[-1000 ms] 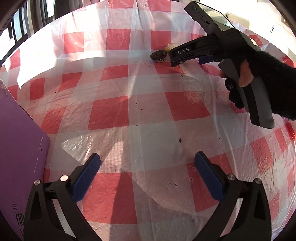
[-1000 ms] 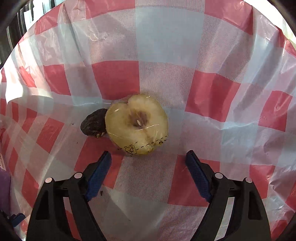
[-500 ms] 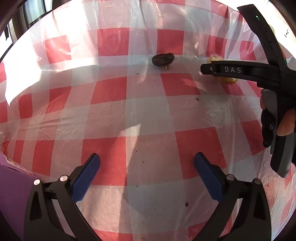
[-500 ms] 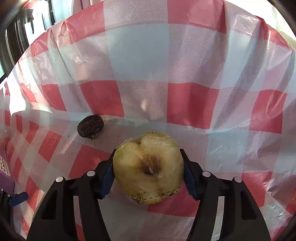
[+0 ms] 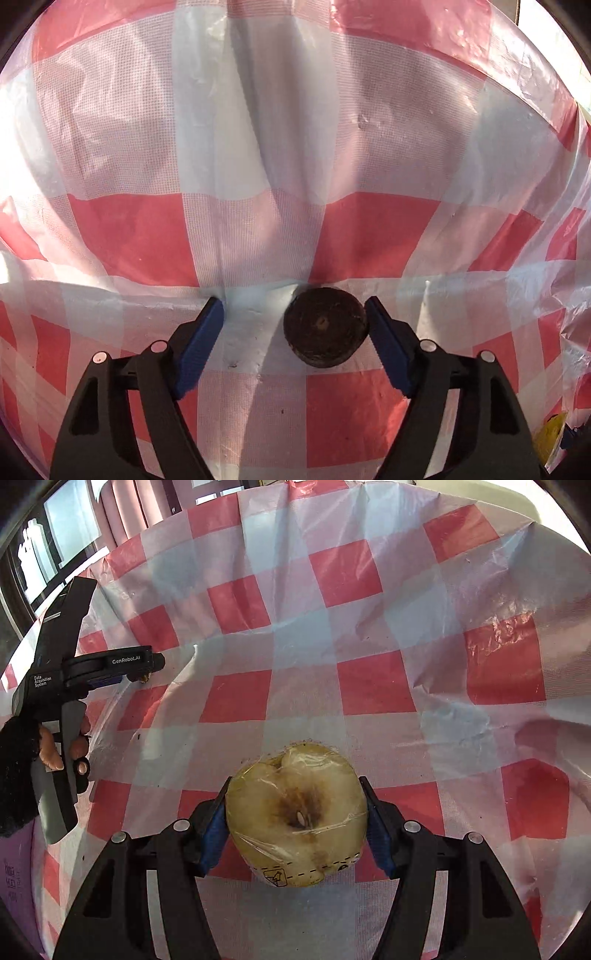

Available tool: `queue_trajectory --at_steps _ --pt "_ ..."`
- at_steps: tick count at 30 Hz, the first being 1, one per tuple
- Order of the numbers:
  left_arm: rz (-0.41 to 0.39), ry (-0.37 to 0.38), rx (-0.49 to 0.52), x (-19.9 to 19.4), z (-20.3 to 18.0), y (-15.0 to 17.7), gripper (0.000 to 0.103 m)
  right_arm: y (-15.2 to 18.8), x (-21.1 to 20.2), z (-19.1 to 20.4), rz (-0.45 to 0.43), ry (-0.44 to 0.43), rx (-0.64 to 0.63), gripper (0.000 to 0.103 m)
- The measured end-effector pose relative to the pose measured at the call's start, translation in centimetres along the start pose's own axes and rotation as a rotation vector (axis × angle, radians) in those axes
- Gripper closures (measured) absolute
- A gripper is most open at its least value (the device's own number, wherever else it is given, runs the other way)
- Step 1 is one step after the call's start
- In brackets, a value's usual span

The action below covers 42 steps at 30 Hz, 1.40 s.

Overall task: Organize fruits
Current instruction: 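Grasp the dark passion fruit with the left tool while the right tool grasps the wrapped cut apple, then carry the passion fruit and the wrapped apple over the white box with both tools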

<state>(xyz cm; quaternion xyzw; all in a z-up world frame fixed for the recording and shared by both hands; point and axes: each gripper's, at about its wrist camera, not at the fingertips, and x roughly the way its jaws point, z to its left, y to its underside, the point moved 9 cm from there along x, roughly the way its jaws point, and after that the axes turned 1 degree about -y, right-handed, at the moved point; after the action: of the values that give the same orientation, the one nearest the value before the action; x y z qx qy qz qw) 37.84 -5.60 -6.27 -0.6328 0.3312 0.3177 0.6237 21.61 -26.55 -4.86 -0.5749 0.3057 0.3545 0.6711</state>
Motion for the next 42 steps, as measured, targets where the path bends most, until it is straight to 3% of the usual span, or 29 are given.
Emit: queue_trajectory --at_steps 1,2,9,14,21,30,42 --pt "-0.003 0.005 0.020 -0.4 -0.4 0.3 0.060 0.3 -0.2 -0.1 0.001 0.001 0.007 0.041" --pt "0.003 0.022 0.032 -0.9 -0.7 0.8 0.065 0.6 -0.4 -0.1 -0.004 0.003 0.011 0.041" --pt "0.005 0.098 0.016 -7.5 -2.1 6.8 0.066 2.0 -2.0 0.5 -0.024 0.002 0.047 0.041" --pt "0.030 0.120 0.089 -12.1 -3.2 12.2 0.066 4.3 -2.3 1.1 -0.004 0.019 0.035 0.041" --pt "0.063 0.158 0.183 -15.5 -3.0 17.0 0.066 6.7 -3.5 2.8 0.017 0.028 -0.007 0.041" --pt "0.082 0.163 0.240 -19.0 -2.2 20.2 0.066 9.5 -6.5 6.0 0.039 0.031 -0.039 0.041" --pt "0.107 0.151 0.330 -25.6 2.3 23.4 0.066 13.5 -11.5 13.2 0.066 -0.009 -0.084 0.041"
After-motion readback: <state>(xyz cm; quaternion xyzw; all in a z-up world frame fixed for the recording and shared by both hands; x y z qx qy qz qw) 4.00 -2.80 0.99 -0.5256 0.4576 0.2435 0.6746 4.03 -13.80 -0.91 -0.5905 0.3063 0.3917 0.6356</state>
